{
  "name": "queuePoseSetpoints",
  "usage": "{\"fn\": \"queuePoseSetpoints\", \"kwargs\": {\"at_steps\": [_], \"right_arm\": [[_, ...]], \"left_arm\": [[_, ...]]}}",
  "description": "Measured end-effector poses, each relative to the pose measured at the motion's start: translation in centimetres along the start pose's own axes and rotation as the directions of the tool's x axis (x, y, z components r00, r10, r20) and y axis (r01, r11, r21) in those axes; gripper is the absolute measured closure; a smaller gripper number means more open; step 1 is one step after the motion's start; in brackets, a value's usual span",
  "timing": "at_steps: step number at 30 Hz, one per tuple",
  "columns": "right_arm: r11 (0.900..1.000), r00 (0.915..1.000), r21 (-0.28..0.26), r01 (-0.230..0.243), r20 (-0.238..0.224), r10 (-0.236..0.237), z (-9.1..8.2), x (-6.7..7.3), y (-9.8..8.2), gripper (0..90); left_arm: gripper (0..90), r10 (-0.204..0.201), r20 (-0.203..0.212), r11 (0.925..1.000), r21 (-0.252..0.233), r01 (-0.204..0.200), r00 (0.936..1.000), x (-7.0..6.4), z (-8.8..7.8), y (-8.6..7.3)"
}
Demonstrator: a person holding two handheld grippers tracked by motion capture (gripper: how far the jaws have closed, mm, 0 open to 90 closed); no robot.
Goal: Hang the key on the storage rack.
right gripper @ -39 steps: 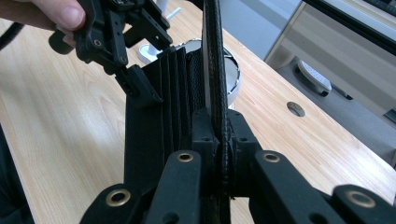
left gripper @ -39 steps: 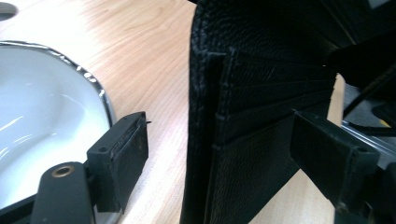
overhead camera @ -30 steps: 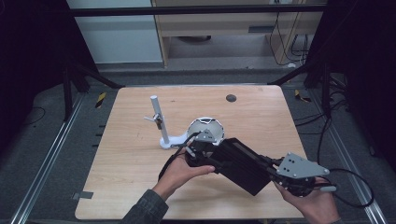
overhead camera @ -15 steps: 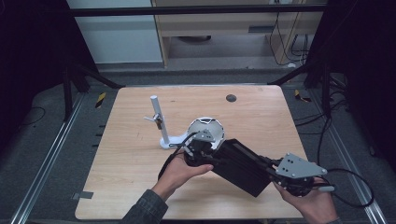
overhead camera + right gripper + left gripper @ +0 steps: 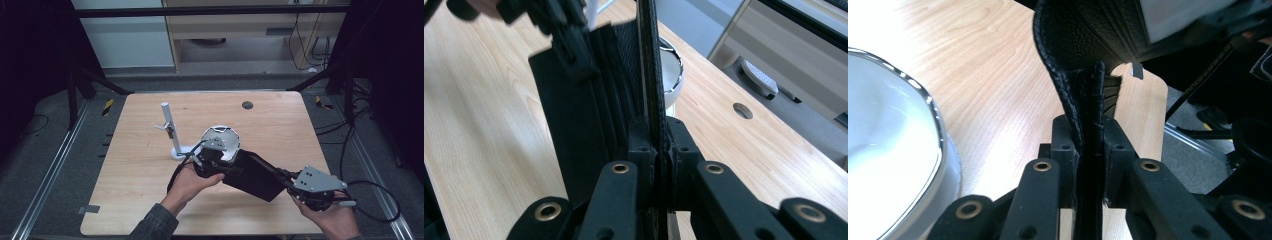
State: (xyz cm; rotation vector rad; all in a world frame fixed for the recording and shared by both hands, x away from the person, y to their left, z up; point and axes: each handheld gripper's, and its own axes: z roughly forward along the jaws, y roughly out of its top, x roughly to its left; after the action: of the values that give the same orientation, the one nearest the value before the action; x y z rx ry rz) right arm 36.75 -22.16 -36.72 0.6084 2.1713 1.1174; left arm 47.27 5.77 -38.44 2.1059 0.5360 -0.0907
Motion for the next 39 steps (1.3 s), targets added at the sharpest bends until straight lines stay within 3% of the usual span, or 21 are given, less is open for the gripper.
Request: {"fn": "queuePoseSetpoints", "kwargs": {"at_steps": [5, 13, 15, 20, 24, 28, 29, 30, 34, 37, 39], "right_arm": [[1.0, 0.9999, 0.013, 0.005, -0.009, -0.005, 0.6, 0.7, -0.9, 80.8], [0.999, 0.9953, 0.011, -0.03, -0.092, 0.031, 1.8, 2.4, -1.8, 52.2], [0.999, 0.9936, 0.006, -0.039, -0.106, 0.039, 2.0, 2.6, -1.9, 48.8], [0.997, 0.9914, -0.014, -0.072, -0.111, 0.07, 2.0, 2.5, -2.3, 36.6], [0.995, 0.9939, -0.035, -0.097, -0.056, 0.095, 1.9, 2.1, -2.8, 30.7], [0.988, 0.9891, -0.055, -0.146, 0.011, 0.147, 2.0, 1.3, -3.8, 29.4], [0.981, 0.981, -0.066, -0.182, 0.055, 0.186, 2.1, 0.9, -4.5, 29.3], [0.981, 0.981, -0.066, -0.182, 0.055, 0.186, 2.1, 0.9, -4.5, 29.3], [0.974, 0.9618, -0.07, -0.216, 0.156, 0.225, 2.6, 0.4, -5.9, 28.2], [0.967, 0.9493, -0.065, -0.246, 0.185, 0.254, 3.1, 0.4, -6.7, 27.4], [0.967, 0.9469, -0.046, -0.251, 0.196, 0.255, 3.5, 0.5, -7.2, 27.3]], "left_arm": [[80.8, 0.005, -0.015, 0.9999, 0.011, -0.005, 0.9999, -0.4, -1.1, 0.6], [80.9, 0.037, -0.051, 0.9993, 0.011, -0.036, 0.998, -0.8, -3.2, 2.1], [80.9, 0.041, -0.056, 0.9991, 0.01, -0.04, 0.9976, -0.8, -3.6, 2.3], [80.8, 0.058, -0.088, 0.9978, 0.035, -0.056, 0.9944, -0.9, -4.6, 2.7], [80.8, 0.051, -0.106, 0.9985, 0.026, -0.048, 0.993, -0.8, -5.6, 3.2], [80.7, 0.061, -0.144, 0.998, 0.026, -0.058, 0.9876, -1.2, -6.8, 3.8], [80.7, 0.063, -0.159, 0.9978, 0.029, -0.059, 0.9852, -1.3, -7.1, 4.0], [80.7, 0.067, -0.173, 0.9976, 0.033, -0.062, 0.9827, -1.4, -7.4, 4.2], [80.7, 0.089, -0.221, 0.9958, 0.039, -0.082, 0.9713, -1.9, -8.6, 5.1], [80.7, 0.097, -0.242, 0.9952, 0.036, -0.091, 0.9654, -2.1, -9.3, 5.7], [80.7, 0.102, -0.253, 0.9947, 0.039, -0.095, 0.962, -2.1, -9.7, 6.0]]}}
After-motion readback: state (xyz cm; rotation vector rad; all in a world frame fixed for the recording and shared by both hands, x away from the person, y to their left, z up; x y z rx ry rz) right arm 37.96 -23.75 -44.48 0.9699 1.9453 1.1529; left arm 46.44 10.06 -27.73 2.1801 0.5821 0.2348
